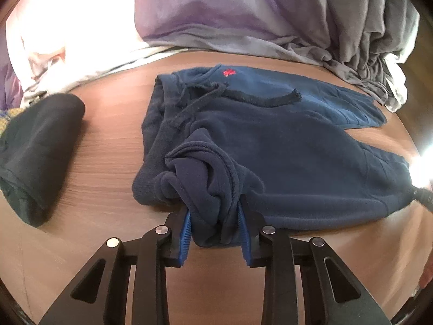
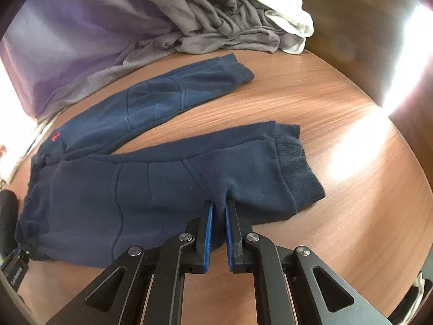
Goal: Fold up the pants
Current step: 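Close the left gripper on the hip fabric while the right gripper grasps the leg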
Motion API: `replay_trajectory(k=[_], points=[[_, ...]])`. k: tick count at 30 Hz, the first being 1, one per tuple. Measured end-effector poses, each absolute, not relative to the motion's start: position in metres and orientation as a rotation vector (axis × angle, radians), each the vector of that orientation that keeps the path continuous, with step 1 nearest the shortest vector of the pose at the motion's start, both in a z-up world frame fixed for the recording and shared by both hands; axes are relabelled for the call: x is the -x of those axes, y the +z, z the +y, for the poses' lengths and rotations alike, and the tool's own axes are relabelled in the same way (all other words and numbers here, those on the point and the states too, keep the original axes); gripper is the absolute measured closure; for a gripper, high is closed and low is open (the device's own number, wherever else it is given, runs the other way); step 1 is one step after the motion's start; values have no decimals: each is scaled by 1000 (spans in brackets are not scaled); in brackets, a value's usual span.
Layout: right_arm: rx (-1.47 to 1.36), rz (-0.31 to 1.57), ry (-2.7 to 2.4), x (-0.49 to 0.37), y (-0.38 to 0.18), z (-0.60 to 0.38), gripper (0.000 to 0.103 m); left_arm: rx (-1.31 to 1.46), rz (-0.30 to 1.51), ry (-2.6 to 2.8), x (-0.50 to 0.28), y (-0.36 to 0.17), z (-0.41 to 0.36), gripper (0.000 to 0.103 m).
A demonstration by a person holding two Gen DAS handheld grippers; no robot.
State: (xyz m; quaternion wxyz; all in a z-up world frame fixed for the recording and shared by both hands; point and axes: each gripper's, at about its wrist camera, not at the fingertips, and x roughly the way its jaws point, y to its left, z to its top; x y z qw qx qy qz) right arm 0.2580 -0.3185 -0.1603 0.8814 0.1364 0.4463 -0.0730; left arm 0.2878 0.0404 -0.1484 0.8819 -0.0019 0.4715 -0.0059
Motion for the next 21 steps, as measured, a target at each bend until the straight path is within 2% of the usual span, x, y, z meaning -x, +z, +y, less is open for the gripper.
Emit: replay_trajectory(k=[6, 21], points=[[-268, 928, -143, -246, -156, -322, 95, 0, 1019, -14, -275, -153, 41, 74], [-245, 750, -63, -222, -92, -326, 95, -110, 884, -28, -264, -89, 31, 74]])
